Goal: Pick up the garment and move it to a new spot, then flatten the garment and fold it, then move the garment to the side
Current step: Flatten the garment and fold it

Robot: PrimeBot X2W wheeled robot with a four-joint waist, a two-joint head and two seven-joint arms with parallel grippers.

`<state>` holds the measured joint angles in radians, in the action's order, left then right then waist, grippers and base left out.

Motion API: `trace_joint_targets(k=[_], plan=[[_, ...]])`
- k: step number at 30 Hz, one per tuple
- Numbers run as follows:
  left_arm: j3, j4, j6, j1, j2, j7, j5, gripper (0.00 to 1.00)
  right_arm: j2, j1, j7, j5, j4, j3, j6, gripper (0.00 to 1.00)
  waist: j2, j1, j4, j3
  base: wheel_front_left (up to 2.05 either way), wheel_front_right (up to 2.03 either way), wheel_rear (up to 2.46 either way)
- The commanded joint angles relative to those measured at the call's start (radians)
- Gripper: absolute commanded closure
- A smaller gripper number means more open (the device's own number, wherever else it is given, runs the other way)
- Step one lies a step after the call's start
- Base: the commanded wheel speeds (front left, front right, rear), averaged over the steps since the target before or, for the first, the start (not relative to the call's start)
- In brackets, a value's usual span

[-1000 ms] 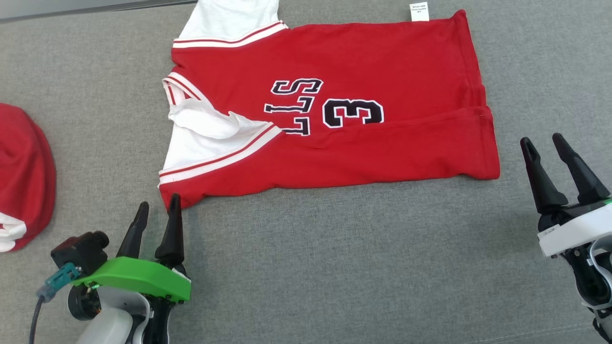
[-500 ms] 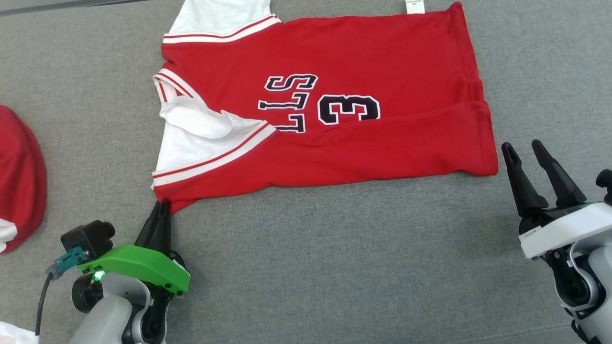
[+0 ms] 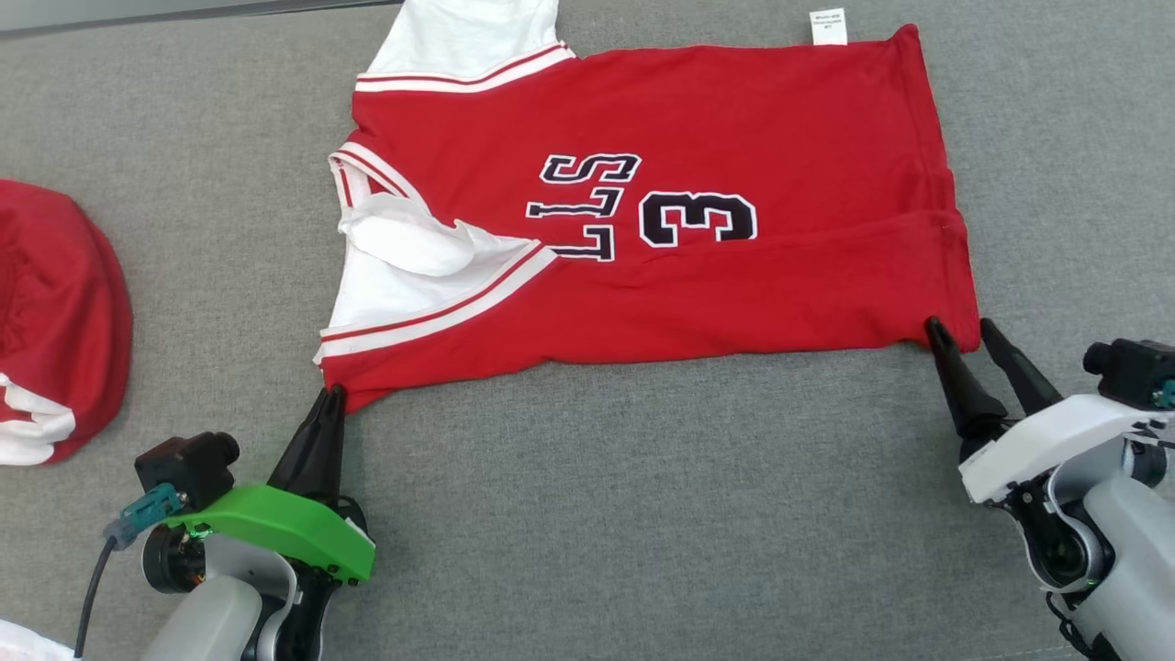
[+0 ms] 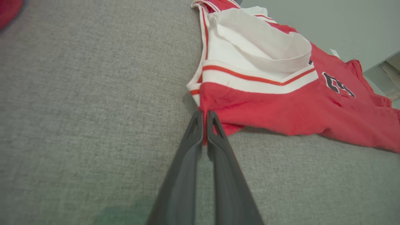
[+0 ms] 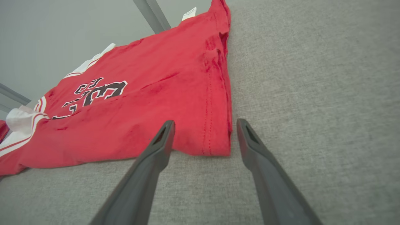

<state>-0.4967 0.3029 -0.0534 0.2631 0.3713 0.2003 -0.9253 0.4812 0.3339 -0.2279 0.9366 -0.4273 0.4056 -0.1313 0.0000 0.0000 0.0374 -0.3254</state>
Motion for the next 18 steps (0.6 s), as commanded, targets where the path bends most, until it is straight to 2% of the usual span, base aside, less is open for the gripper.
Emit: trace_joint_targets(k=[1, 3, 4, 5, 11, 18], plan=[[-0.001, -0.003, 0.002, 0.004, 0.012, 0.005, 0.008, 1.0, -0.006, 0.025, 0.013, 0.02, -0.023, 0.016, 0.001, 0.0, 0.0, 0.0, -0.006, -0.004, 0.0, 0.0, 0.0], [-0.004, -0.013, 0.001, 0.011, 0.015, 0.01, 0.02, 1.0, -0.006, 0.046, 0.027, 0.028, -0.06, 0.043, 0.001, 0.47, 0.0, 0.0, -0.012, -0.007, 0.0, 0.0, 0.0], [-0.006, -0.017, 0.001, 0.013, 0.015, 0.01, 0.022, 1.0, -0.003, 0.055, 0.029, 0.026, -0.076, 0.054, 0.001, 0.81, 0.0, 0.0, -0.015, -0.008, 0.0, 0.0, 0.0], [-0.007, -0.022, 0.004, 0.014, 0.013, 0.011, 0.023, 1.0, -0.001, 0.063, 0.031, 0.025, -0.09, 0.07, 0.001, 1.0, 0.0, 0.0, -0.018, -0.009, 0.0, 0.0, 0.0], [-0.011, -0.026, 0.005, 0.001, 0.018, 0.022, 0.034, 1.0, 0.054, 0.068, 0.015, 0.069, -0.106, 0.12, 0.001, 1.0, 0.0, 0.0, -0.032, 0.01, 0.0, 0.0, 0.0], [-0.023, -0.068, -0.005, -0.058, 0.033, 0.027, 0.04, 1.0, 0.139, 0.02, 0.005, 0.13, -0.051, 0.173, 0.001, 1.0, 0.0, 0.0, -0.051, 0.053, 0.0, 0.0, 0.0]])
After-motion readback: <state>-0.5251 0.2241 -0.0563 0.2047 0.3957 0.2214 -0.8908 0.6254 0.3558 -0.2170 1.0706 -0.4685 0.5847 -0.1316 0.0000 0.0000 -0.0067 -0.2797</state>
